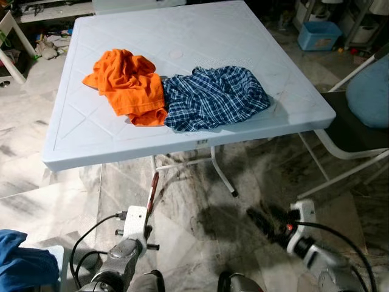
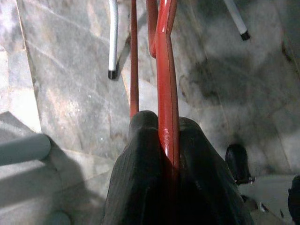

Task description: Hang hanger

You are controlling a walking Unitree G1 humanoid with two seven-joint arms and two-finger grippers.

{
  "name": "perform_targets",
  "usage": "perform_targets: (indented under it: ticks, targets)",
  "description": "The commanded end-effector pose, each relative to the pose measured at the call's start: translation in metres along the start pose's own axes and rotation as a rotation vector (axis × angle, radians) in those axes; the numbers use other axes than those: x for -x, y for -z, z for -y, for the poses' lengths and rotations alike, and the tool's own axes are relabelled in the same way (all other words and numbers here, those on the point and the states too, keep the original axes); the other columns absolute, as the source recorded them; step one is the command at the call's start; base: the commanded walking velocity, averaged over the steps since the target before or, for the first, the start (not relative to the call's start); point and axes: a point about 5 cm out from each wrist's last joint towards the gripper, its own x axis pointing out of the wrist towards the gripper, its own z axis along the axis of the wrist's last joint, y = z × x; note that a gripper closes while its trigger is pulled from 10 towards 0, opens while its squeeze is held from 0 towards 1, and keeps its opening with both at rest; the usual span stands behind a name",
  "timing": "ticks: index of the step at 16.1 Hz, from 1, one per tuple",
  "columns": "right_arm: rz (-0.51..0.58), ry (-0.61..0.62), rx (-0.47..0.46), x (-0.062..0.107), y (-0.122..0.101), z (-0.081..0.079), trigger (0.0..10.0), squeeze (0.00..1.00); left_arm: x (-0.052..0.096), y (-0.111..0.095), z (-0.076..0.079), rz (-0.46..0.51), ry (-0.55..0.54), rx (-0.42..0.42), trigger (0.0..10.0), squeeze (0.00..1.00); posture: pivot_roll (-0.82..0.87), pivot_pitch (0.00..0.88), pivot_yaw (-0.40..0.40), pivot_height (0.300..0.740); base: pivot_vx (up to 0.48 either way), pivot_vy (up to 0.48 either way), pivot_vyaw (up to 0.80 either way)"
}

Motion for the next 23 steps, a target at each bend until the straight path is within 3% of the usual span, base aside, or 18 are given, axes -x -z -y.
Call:
perform_targets:
  ticks: [1,4,5,6,7,13,14,19,23]
  targets:
    - [-0.079,0.128,-0.023,-0.001,0.014,0.004,10.0,0.00,0.003,0.013,-0.004,-0.058,0.003,-0.029,10.0,0.00,-0.06,0.113,0.003,0.740,0.000,0.000,0.00]
    - [-0.173,0.312,-0.038,-0.013,0.040,-0.007,10.0,0.00,0.010,0.037,-0.015,-0.160,-0.008,-0.115,10.0,0.00,-0.08,0.102,0.007,0.740,0.000,0.000,0.00]
    - [-0.181,0.326,-0.091,-0.014,0.045,-0.011,10.0,0.00,0.012,0.042,-0.016,-0.178,-0.009,-0.127,10.0,0.00,-0.07,0.102,0.008,0.740,0.000,0.000,0.00]
    - [-0.172,0.351,-0.214,-0.016,0.053,-0.017,10.0,0.00,0.015,0.051,-0.018,-0.212,-0.019,-0.145,10.0,0.00,-0.07,0.101,0.007,0.740,0.000,0.000,-0.57]
    - [-0.201,0.407,-0.227,-0.013,0.060,-0.016,10.0,0.00,0.017,0.057,-0.017,-0.231,-0.022,-0.150,10.0,0.00,-0.06,0.095,0.003,0.740,0.000,0.000,-0.66]
    - [-0.380,0.404,-0.054,-0.003,0.086,-0.022,10.0,0.00,0.018,0.065,-0.004,-0.249,0.035,-0.249,10.0,0.00,-0.06,0.089,-0.006,0.740,0.000,0.000,-0.80]
    - [-0.421,0.423,-0.031,0.006,0.094,-0.018,10.0,0.00,0.019,0.067,-0.003,-0.260,0.045,-0.270,10.0,0.00,-0.07,0.093,-0.004,0.740,0.000,0.000,-0.80]
    - [-0.511,0.486,-0.011,0.032,0.116,-0.011,10.0,0.00,0.022,0.076,0.001,-0.288,0.066,-0.295,10.0,0.00,-0.08,0.107,0.005,0.740,0.000,0.000,-0.79]
    - [-0.527,0.492,-0.014,0.034,0.121,-0.013,10.0,0.00,0.020,0.073,0.005,-0.280,0.086,-0.324,10.0,0.00,-0.08,0.108,0.007,0.740,0.000,0.000,-0.79]
